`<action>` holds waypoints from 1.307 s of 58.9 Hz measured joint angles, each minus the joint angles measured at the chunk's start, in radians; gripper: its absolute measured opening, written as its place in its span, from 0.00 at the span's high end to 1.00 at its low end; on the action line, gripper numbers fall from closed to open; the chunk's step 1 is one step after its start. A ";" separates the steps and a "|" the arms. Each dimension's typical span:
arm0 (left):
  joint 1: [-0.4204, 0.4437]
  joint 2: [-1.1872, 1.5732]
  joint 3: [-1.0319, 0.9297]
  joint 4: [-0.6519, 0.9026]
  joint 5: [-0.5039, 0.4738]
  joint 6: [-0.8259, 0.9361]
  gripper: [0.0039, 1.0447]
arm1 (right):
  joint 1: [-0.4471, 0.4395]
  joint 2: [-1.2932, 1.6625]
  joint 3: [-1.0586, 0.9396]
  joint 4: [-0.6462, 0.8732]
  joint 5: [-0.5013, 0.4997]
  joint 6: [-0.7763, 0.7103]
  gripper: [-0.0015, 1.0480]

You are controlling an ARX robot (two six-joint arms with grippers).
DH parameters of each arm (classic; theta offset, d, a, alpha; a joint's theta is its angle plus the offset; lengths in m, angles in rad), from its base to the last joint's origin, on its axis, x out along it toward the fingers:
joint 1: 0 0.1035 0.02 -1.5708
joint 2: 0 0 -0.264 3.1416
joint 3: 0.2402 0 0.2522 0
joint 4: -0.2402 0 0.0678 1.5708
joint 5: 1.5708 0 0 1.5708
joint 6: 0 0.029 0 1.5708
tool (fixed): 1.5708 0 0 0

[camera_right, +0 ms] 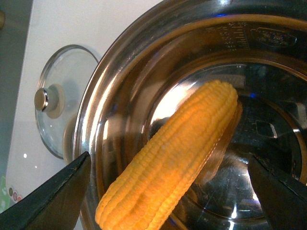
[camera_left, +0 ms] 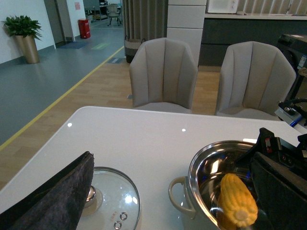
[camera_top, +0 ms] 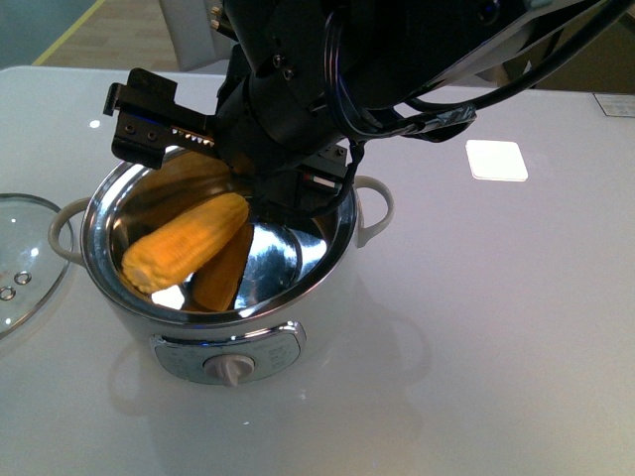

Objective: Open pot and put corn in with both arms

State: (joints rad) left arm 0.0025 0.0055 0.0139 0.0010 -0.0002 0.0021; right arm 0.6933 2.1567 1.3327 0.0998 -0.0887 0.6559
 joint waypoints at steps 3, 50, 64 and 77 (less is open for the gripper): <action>0.000 0.000 0.000 0.000 0.000 0.000 0.06 | -0.008 -0.010 -0.011 0.008 0.003 0.006 0.08; 0.000 0.000 0.000 0.000 0.000 0.000 0.06 | -0.452 -0.702 -0.765 0.659 0.325 -0.497 0.27; 0.000 0.000 0.000 0.000 0.000 0.000 0.06 | -0.521 -0.861 -0.990 0.851 0.255 -0.627 0.63; 0.000 0.000 0.000 0.000 0.000 0.000 0.06 | -0.579 -1.032 -1.139 0.822 0.199 -0.650 0.98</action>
State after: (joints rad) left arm 0.0025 0.0055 0.0139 0.0010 -0.0002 0.0021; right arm 0.1139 1.1252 0.1936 0.9222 0.1101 0.0059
